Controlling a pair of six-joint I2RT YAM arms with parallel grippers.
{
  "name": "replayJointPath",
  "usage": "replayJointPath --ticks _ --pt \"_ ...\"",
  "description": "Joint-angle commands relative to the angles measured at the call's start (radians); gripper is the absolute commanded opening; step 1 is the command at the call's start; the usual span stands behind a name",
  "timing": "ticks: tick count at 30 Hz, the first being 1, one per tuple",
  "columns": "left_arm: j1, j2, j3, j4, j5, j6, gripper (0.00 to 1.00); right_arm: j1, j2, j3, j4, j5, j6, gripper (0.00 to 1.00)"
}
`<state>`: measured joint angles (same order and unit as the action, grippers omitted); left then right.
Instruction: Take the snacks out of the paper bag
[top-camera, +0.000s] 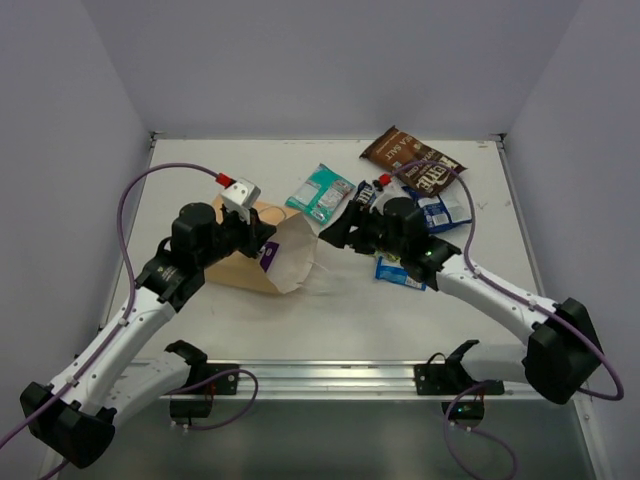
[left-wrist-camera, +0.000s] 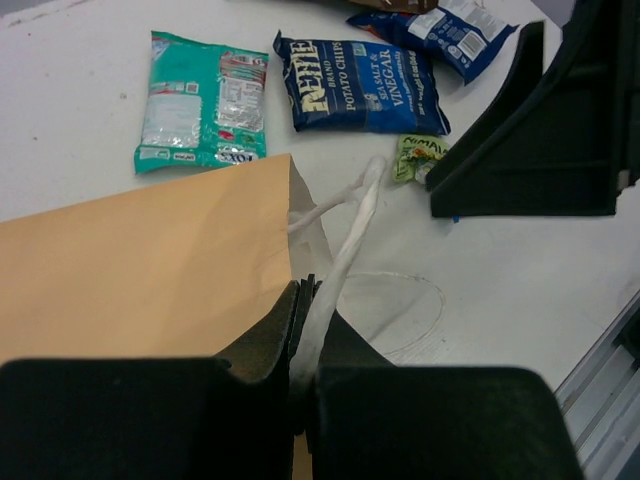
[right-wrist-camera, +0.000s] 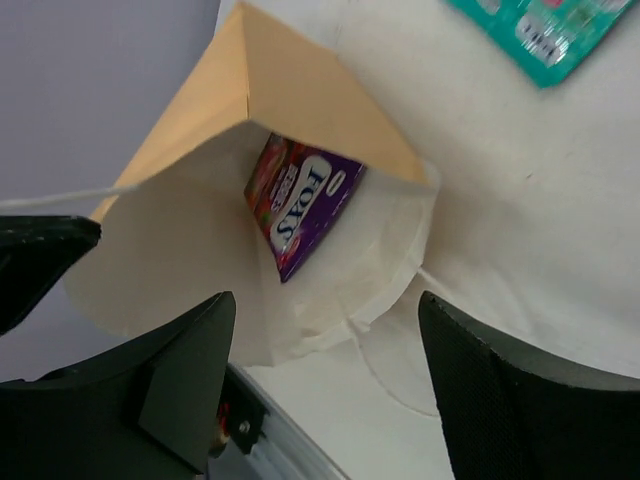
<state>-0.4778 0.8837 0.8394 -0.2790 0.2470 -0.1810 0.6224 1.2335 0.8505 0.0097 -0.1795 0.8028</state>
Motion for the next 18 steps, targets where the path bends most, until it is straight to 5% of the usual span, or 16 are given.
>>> replayJointPath --ticks 1,7,18 --pt "0.007 -0.02 0.033 0.052 0.034 -0.018 0.0 0.085 0.084 0.005 0.183 -0.02 0.14 0.76" --pt "0.005 -0.034 0.004 0.093 0.041 -0.054 0.0 0.241 0.323 0.073 0.317 -0.014 0.235 0.76" --pt "0.005 -0.035 -0.005 0.141 0.041 -0.133 0.0 0.289 0.609 0.216 0.337 0.02 0.328 0.77"
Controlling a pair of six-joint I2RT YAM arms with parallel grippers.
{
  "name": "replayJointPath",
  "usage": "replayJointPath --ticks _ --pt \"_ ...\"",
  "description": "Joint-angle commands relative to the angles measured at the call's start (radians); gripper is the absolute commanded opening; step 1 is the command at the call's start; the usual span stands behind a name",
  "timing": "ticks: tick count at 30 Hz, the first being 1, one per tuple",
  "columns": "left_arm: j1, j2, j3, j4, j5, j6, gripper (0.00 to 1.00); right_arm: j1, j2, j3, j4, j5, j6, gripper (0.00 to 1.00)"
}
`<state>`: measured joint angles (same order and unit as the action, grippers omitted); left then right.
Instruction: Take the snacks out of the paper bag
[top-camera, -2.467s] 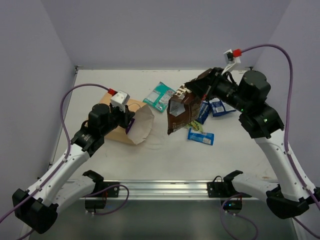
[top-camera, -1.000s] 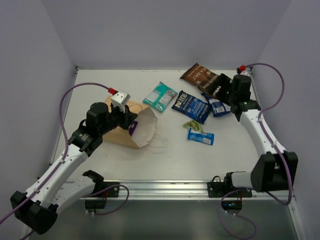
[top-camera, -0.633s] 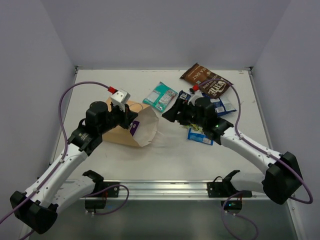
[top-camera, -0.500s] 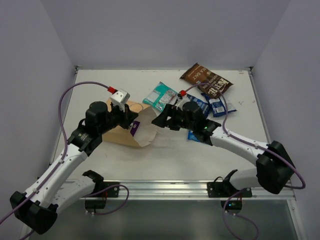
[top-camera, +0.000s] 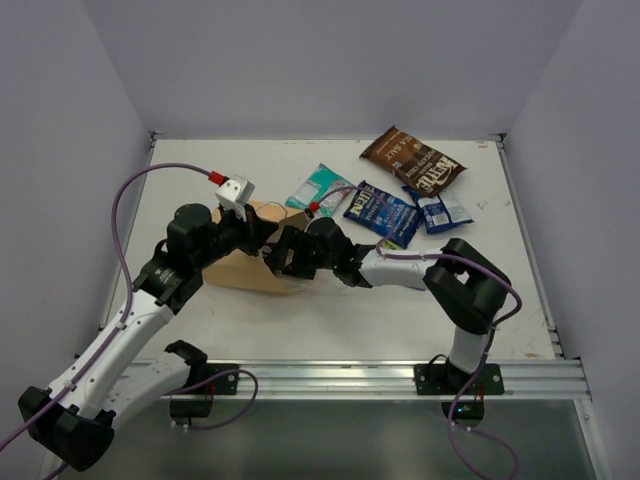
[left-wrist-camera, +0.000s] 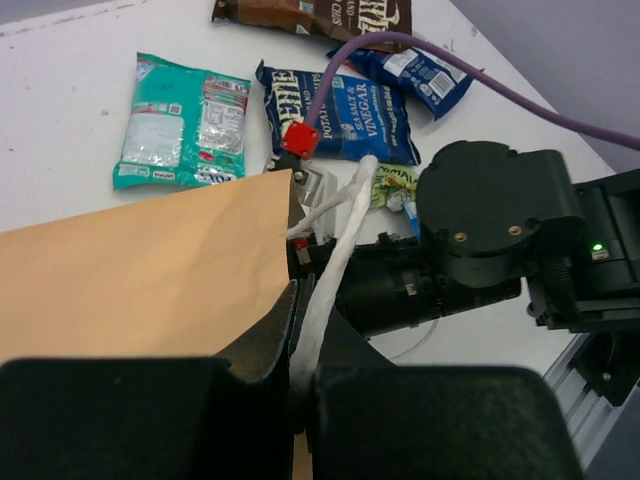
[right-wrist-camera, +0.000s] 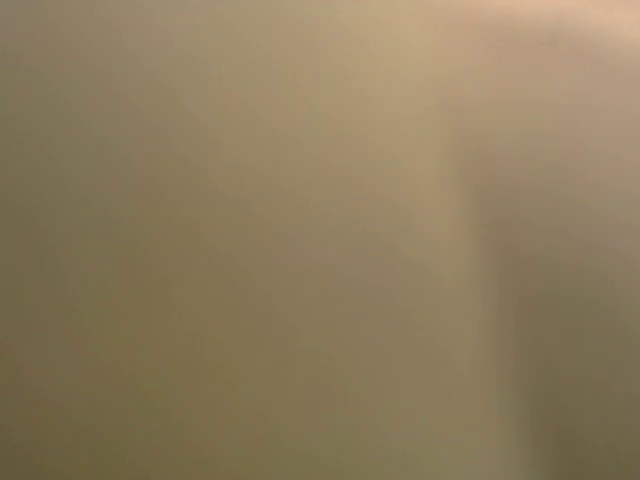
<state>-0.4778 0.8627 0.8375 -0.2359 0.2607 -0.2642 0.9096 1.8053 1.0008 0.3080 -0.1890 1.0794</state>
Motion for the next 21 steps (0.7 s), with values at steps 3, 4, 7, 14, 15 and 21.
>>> replayJointPath --ticks 3,4,7,14,15,21 --pt "0.005 -0.016 -0.015 0.13 0.044 -0.078 0.0 0.002 0.106 0.108 0.039 -0.01 0.063 0.77" --pt "0.005 -0.014 -0.018 0.139 0.051 -0.095 0.0 0.005 0.121 0.113 0.045 -0.026 0.076 0.77" --pt "0.004 -0.013 -0.031 0.173 0.074 -0.124 0.0 0.005 0.164 0.124 0.062 -0.035 0.094 0.76" --pt "0.002 -0.037 -0.057 0.184 0.066 -0.129 0.0 0.005 0.21 0.144 0.124 -0.056 0.085 0.33" --pt "0.002 -0.04 -0.057 0.181 0.063 -0.127 0.0 0.006 0.21 0.145 0.126 -0.061 0.077 0.19" --pt "0.002 -0.063 -0.078 0.124 0.02 -0.095 0.0 0.003 0.14 0.096 0.137 -0.053 0.031 0.0"
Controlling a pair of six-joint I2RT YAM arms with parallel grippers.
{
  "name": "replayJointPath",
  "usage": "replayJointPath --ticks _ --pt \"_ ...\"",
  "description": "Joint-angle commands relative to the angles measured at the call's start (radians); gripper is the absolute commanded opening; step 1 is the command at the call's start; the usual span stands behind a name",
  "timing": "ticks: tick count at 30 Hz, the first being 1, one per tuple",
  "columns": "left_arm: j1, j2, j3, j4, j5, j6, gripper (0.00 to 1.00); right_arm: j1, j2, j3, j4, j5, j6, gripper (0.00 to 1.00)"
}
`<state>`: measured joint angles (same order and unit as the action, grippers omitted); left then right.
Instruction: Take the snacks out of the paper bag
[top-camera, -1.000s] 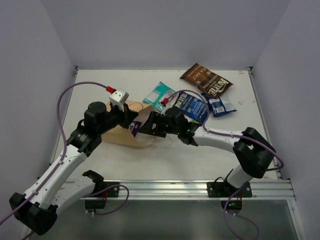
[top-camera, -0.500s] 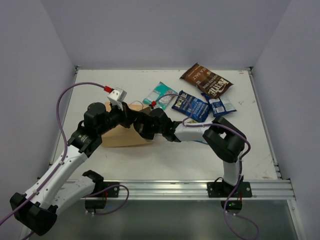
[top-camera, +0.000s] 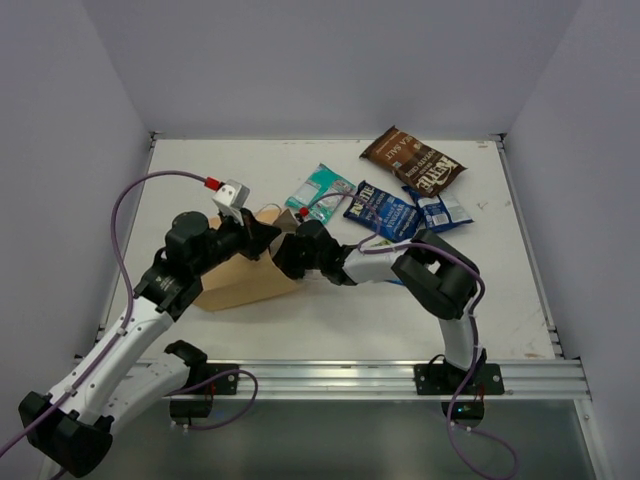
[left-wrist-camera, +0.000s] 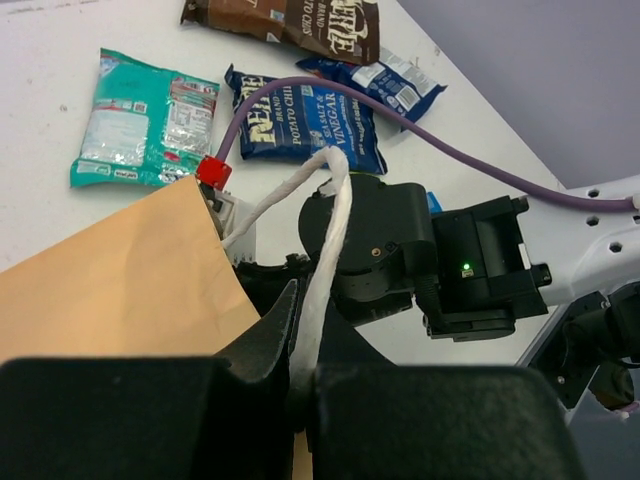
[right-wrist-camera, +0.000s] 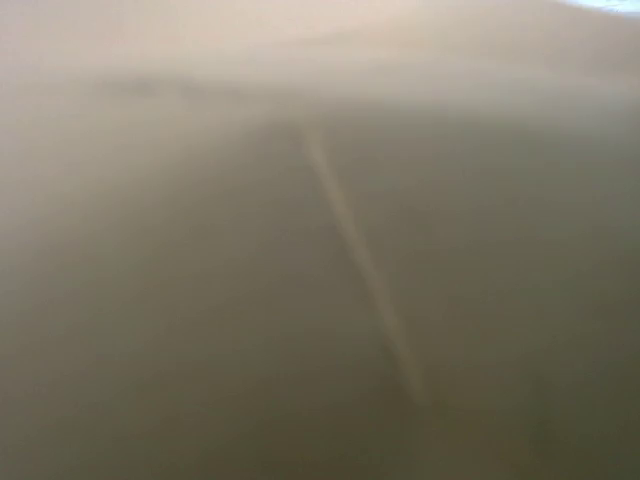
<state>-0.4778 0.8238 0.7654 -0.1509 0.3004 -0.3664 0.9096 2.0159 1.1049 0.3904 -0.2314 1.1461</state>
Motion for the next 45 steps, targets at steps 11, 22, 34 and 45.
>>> replayJointPath --ticks 11,22,34,45 --pt "0.002 -0.055 -0.043 -0.058 -0.096 0.132 0.0 -0.049 -0.384 -0.184 0.039 0.029 -0.187 0.0" --pt "0.004 -0.046 -0.031 -0.11 -0.141 0.216 0.0 -0.142 -0.597 -0.272 -0.057 0.011 -0.287 0.0" --pt "0.008 -0.009 -0.011 -0.156 -0.285 0.346 0.0 -0.305 -0.878 -0.071 -0.568 -0.022 -0.54 0.0" --pt "0.011 -0.107 0.034 -0.187 -0.271 0.544 0.0 -0.311 -0.776 -0.12 -0.375 -0.048 -0.473 0.0"
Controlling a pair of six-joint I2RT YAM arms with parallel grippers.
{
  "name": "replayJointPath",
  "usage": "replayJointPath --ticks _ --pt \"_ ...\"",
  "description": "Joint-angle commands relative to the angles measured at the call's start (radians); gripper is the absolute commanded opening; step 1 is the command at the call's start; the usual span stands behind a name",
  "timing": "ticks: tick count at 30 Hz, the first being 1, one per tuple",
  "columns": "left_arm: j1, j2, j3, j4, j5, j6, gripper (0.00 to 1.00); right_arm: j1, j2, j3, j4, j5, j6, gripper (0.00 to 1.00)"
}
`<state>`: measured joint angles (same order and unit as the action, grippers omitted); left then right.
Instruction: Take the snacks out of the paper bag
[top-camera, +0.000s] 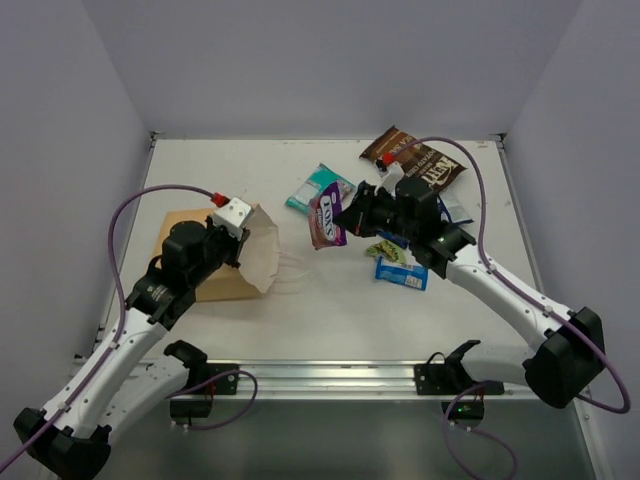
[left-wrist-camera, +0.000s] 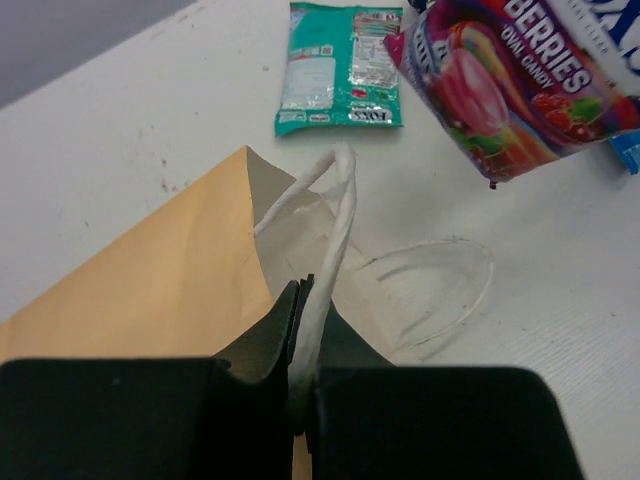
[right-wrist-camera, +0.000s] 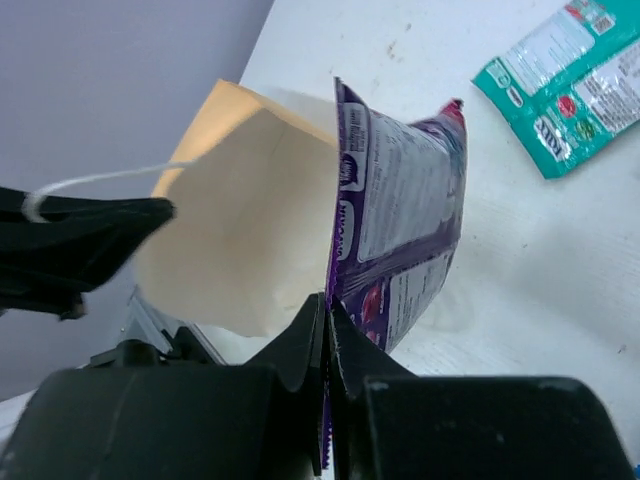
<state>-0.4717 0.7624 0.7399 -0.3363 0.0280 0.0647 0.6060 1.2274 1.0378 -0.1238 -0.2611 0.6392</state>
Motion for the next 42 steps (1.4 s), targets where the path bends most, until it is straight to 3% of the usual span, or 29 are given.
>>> replayJointPath --ticks 1,3,5,6,7,11,14,20,29,32,35,38,42 --pt "0.005 -0.069 0.064 -0.01 0.006 0.13 0.0 -0.011 0.021 -0.097 0.159 -0.014 0.043 0.0" --pt "0.005 -0.092 0.069 -0.02 0.009 0.165 0.0 -0.021 0.049 -0.151 0.161 0.008 0.063 0.04" --pt "0.005 -0.118 0.075 -0.03 0.021 0.184 0.0 -0.023 0.055 -0.252 0.142 0.052 0.071 0.16" --pt "0.005 -0.126 0.079 -0.035 0.057 0.21 0.0 -0.026 0.052 -0.292 0.139 0.071 0.077 0.25" --pt "0.005 -0.129 0.087 -0.04 0.079 0.227 0.0 -0.029 0.044 -0.353 0.13 0.109 0.077 0.43" --pt "0.005 -0.092 0.131 -0.105 0.234 0.3 0.0 -0.029 -0.051 -0.441 -0.009 0.244 0.044 0.67" --pt "0.005 -0.038 0.173 -0.15 0.324 0.359 0.0 -0.029 -0.205 -0.455 -0.063 0.302 -0.033 0.76" --pt "0.005 0.09 0.248 -0.184 0.49 0.448 0.0 -0.029 -0.419 -0.351 -0.097 0.286 -0.266 0.78" --pt "0.005 0.161 0.463 -0.207 0.584 0.485 0.0 -0.029 -0.499 -0.226 -0.123 0.227 -0.343 0.79" --pt "0.005 0.146 0.44 -0.112 0.471 0.376 0.0 -0.028 -0.508 -0.21 -0.132 0.234 -0.349 0.79" --pt "0.019 0.152 0.351 0.017 0.305 0.143 0.0 -0.029 -0.503 -0.199 -0.139 0.233 -0.355 0.79" --pt "0.077 0.201 0.276 0.089 0.306 -0.03 0.0 -0.029 -0.497 -0.2 -0.143 0.238 -0.355 0.79" --pt "0.111 0.264 0.216 0.121 0.261 -0.155 0.0 -0.028 -0.496 -0.203 -0.158 0.247 -0.354 0.79"
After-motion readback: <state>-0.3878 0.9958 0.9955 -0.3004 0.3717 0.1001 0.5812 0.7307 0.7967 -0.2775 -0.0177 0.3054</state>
